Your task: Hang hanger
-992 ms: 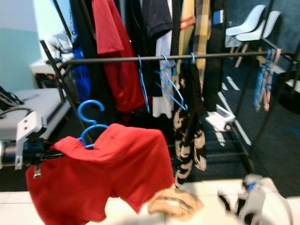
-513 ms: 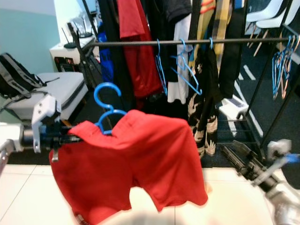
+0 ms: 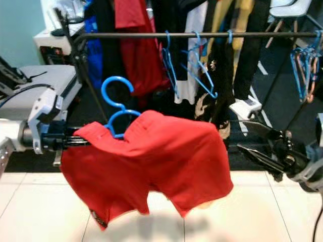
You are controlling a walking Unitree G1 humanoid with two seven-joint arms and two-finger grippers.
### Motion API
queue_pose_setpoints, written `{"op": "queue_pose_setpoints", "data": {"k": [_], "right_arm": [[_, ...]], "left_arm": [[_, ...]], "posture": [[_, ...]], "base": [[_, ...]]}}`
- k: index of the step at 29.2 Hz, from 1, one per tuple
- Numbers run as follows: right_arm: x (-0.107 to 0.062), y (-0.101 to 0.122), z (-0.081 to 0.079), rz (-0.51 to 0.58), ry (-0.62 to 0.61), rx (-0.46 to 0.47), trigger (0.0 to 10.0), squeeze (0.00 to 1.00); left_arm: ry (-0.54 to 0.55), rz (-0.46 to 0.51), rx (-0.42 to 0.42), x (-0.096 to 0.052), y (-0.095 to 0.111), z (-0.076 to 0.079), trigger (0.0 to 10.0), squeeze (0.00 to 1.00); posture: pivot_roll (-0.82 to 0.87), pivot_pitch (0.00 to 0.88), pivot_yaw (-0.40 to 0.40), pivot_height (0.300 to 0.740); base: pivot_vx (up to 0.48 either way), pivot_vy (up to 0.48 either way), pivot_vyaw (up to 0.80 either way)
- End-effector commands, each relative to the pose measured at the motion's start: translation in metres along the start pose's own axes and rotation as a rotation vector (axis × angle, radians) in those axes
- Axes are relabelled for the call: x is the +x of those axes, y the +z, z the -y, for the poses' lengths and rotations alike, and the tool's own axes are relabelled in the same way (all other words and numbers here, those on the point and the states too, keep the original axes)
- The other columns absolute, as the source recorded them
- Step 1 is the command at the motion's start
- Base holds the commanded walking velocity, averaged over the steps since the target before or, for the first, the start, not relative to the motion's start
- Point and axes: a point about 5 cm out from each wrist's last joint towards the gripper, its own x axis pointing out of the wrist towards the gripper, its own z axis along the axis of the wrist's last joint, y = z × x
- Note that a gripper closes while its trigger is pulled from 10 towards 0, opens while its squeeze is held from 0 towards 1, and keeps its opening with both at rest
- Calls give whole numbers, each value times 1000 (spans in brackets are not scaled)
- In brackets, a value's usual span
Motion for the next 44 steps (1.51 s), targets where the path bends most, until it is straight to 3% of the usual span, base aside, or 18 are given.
{"op": "queue_pose_setpoints", "data": {"k": [1,6,11,21,22,30,32,39,42,44], "right_arm": [[11,-1,1,-59,15,-13,10000,0],[17,-5,3,-91,8,-15,10000,0],[32,-36,4,-274,-34,50,10000,0],[33,-47,6,-319,-87,80,10000,0],[33,-47,6,-308,-98,83,0,0],[34,-38,3,-228,-93,74,0,0],[33,-24,3,-156,-93,62,0,0],[33,-13,5,-111,-107,39,0,0],[30,-4,10,-93,-151,2,0,0],[25,3,19,-79,-228,-34,0,0]], "left_arm": [[-33,21,30,-1,10,2,10000,0],[-48,35,39,0,14,3,10000,0],[-72,77,71,2,26,5,10000,0],[-62,83,83,-2,30,3,10000,0],[-57,81,85,-3,30,2,10000,0],[-34,66,79,-8,29,1,10000,0],[-13,54,71,-11,26,-2,10000,0],[12,36,61,-15,23,-5,10000,0],[60,-20,49,-22,14,-10,10000,0],[173,-88,40,-31,2,-18,10000,0]], "posture": [[-64,0,32,740],[-62,0,32,740],[-58,0,31,740],[-57,0,31,740],[-57,0,32,740],[-58,0,34,740],[-60,0,39,740],[-60,0,39,740],[-59,0,41,740],[-59,0,40,740]], "base": [[0,0,0],[0,0,0],[0,0,0],[0,0,0],[0,0,0],[0,0,0],[0,0,0],[0,0,0],[0,0,0],[0,0,0]]}}
